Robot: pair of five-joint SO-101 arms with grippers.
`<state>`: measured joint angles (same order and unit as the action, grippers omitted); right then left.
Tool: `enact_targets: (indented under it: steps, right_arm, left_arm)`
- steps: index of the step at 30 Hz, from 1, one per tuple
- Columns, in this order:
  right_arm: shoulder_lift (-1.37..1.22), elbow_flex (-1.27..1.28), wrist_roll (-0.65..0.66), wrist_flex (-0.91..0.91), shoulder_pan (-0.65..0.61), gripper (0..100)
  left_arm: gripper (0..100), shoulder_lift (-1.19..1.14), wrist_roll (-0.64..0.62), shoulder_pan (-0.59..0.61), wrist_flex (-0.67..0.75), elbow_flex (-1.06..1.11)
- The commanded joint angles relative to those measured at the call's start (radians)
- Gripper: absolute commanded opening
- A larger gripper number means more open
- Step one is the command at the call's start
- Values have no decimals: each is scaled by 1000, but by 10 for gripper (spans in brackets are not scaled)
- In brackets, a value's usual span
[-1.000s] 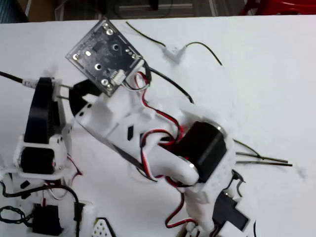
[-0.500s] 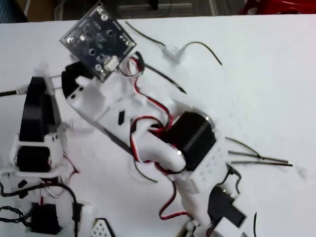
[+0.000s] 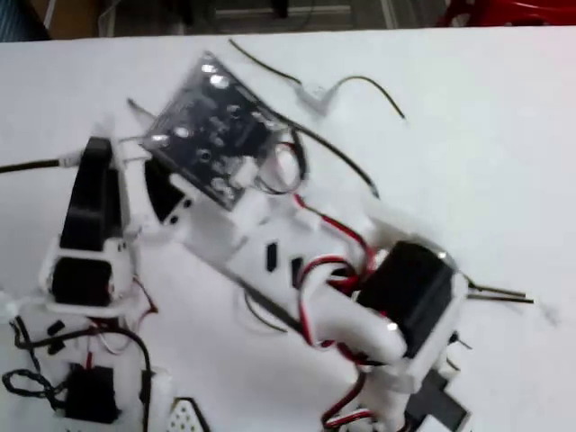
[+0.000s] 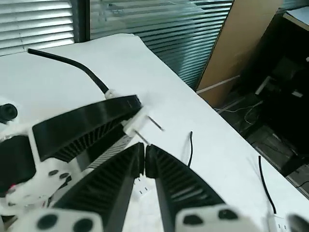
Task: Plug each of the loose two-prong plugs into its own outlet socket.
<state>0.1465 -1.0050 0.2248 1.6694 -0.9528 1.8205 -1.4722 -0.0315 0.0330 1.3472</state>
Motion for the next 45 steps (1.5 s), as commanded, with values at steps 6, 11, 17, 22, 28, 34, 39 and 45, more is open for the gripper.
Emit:
enact_targets:
  steps: [6, 11, 17, 22, 28, 34, 39, 45]
  right_arm:
    - [-68, -15, 8, -25, -48, 19]
    - [-124, -15, 8, -104, -10, 19]
    - [-137, -15, 14, -200, 10, 19]
    - [-136, -17, 18, -234, 10, 19]
    - [-143, -52, 110, -236, 33, 19]
    - [-148, -71, 114, -240, 48, 19]
    - [-168, -75, 112, -297, 107, 19]
    - [-173, -80, 114, -272, 136, 19]
  left_arm:
    - [27, -4, 11, -2, 9, -11]
    - [27, -4, 11, -10, 6, -9]
    - [27, -4, 11, -10, 5, -5]
    - [27, -4, 11, -10, -9, -3]
    - [26, -4, 12, -7, -52, -3]
    - [26, -4, 12, -10, -48, -5]
    - [26, -4, 12, -12, -44, -11]
    - [26, -4, 11, -12, -43, -9]
